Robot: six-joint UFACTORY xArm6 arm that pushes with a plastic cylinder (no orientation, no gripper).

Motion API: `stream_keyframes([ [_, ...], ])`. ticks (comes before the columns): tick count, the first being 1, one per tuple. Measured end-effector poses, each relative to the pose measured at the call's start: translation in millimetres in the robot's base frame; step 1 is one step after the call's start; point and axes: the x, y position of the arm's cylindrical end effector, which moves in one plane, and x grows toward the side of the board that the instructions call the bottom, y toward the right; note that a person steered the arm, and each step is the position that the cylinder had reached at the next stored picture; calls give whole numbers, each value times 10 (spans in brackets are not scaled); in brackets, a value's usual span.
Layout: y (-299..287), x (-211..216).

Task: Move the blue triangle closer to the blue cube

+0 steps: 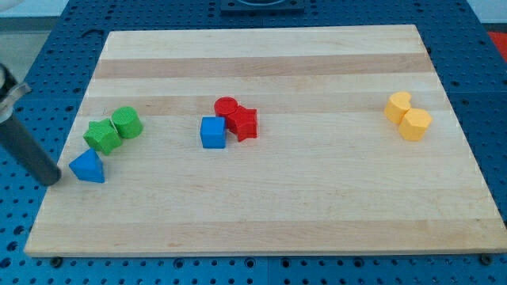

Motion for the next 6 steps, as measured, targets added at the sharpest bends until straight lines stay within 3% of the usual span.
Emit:
stream_keyframes([
  [2, 1009, -60],
  [3, 1144, -68],
  [5, 776, 197],
  [6, 1030, 237],
])
